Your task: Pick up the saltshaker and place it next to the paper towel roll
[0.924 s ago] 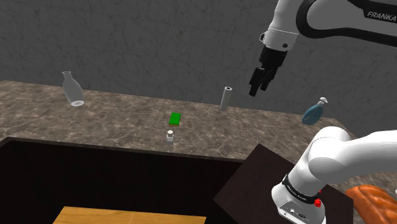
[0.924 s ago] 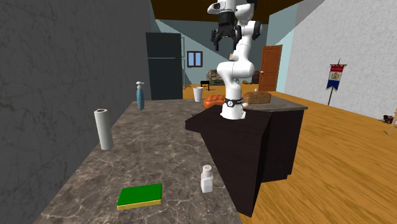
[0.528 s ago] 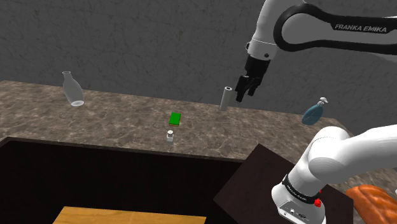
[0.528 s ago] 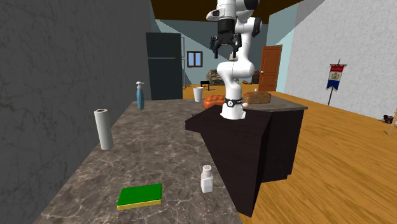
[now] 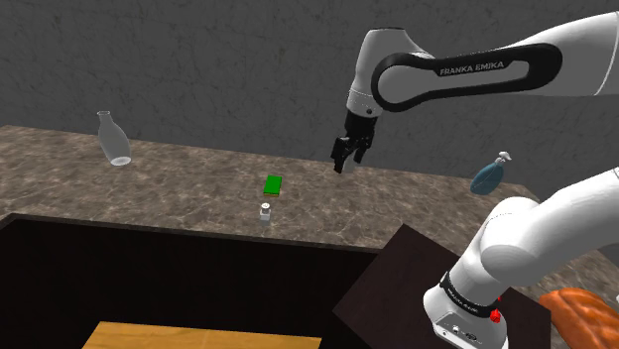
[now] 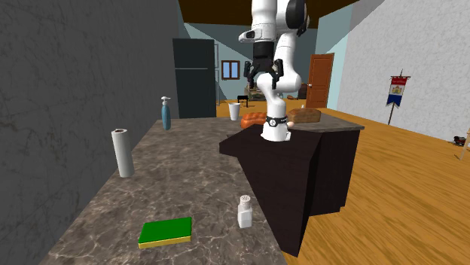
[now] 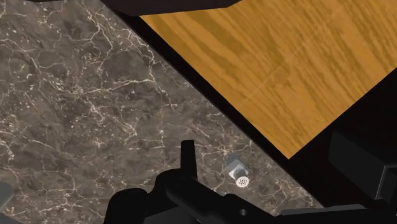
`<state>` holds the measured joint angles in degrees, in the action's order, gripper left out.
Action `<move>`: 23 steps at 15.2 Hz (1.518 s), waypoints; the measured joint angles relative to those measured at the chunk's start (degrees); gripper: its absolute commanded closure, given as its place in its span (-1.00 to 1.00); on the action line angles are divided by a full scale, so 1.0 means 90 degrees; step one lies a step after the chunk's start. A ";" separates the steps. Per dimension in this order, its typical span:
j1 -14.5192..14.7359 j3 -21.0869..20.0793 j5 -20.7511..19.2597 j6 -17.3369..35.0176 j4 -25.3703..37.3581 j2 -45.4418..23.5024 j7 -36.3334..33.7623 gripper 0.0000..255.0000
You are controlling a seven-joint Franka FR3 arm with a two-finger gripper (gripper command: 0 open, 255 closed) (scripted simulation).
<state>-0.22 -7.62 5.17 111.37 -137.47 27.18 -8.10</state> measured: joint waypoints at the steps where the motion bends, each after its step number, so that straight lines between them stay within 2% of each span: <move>1: -0.0003 -0.0037 -0.0007 0.0191 0.0026 -0.0217 -0.0032 -1.00; 5: -0.0024 -0.0158 -0.0071 0.0888 0.0202 -0.1094 -0.0155 -1.00; 13: -0.0046 -0.0312 -0.0417 0.1983 0.1078 -0.3090 -0.0495 -1.00; 23: 0.0183 -0.0235 -0.0987 0.2583 0.2941 -0.5609 -0.0967 -1.00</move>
<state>1.42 -9.73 -3.71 134.62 -111.00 -23.30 -16.80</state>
